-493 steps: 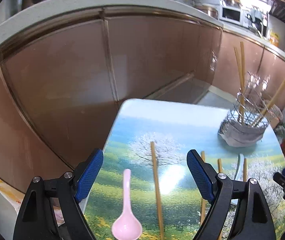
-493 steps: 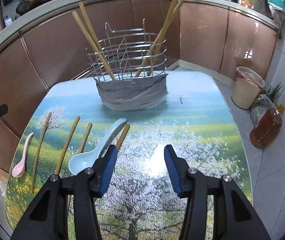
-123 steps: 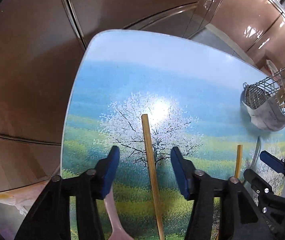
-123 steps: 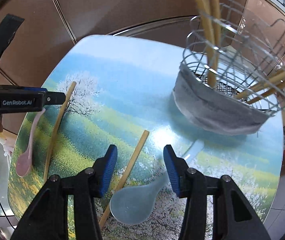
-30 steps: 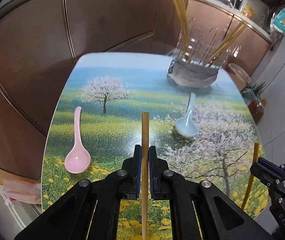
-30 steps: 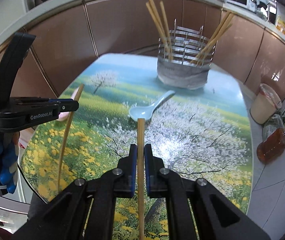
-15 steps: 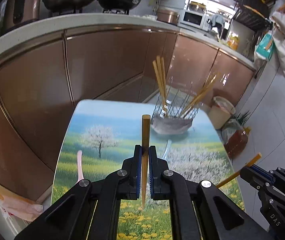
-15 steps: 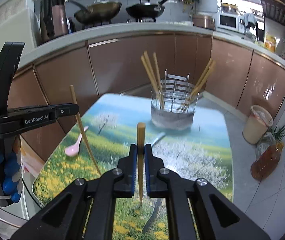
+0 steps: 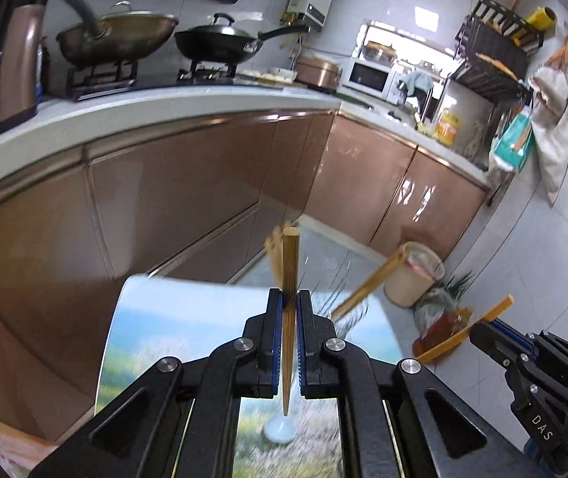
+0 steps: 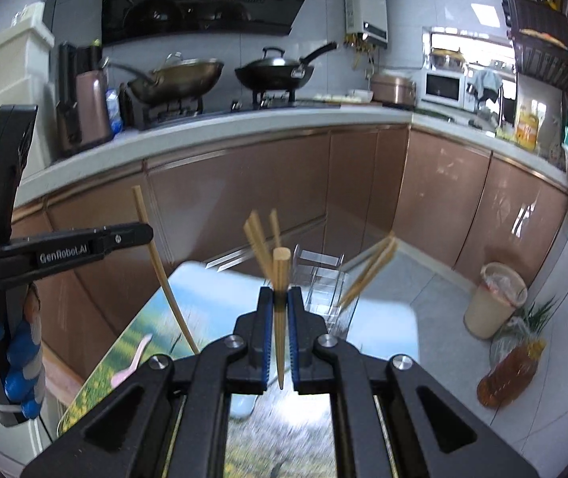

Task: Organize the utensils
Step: 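Lower the left tool's chopstick into the holder and open it while the right tool releases its own, then withdraw both open tools from the wire holder back over the spoons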

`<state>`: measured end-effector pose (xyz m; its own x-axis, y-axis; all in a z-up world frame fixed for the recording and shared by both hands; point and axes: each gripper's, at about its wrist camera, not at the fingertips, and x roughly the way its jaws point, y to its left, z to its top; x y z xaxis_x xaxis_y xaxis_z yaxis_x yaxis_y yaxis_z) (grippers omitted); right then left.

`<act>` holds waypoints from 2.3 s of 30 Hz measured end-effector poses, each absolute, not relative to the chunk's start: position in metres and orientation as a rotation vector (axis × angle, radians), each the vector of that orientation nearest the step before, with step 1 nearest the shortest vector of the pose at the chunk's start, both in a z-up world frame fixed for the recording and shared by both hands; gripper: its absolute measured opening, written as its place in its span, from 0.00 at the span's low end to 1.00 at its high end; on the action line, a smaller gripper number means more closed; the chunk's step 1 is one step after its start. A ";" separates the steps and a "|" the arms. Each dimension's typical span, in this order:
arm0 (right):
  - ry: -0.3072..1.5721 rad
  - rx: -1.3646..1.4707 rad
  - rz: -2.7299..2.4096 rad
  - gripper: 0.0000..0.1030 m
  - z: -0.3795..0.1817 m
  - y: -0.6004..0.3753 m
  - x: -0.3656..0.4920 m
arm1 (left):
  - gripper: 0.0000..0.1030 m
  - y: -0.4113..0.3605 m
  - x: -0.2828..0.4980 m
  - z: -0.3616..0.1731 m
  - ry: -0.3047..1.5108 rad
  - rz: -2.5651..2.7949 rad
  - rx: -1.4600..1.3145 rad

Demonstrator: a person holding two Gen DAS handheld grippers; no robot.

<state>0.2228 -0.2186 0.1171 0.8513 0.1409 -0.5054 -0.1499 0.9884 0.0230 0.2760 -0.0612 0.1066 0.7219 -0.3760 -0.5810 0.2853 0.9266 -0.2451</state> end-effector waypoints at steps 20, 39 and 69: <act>0.543 0.067 0.117 0.06 0.082 -0.272 0.375 | 0.06 -0.139 0.402 0.069 0.643 -0.397 -0.146; 0.612 0.133 0.150 0.07 0.006 -0.286 0.382 | 0.06 -0.142 0.414 0.000 0.721 -0.340 -0.117; 0.566 0.191 0.107 0.10 0.027 -0.290 0.273 | 0.53 -0.099 0.288 0.027 0.613 -0.257 -0.025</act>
<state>0.2725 -0.2899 0.0272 0.8394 0.1527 -0.5216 -0.0480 0.9768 0.2088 0.2879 -0.0995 0.0273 0.7874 -0.2456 -0.5654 0.2308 0.9680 -0.0989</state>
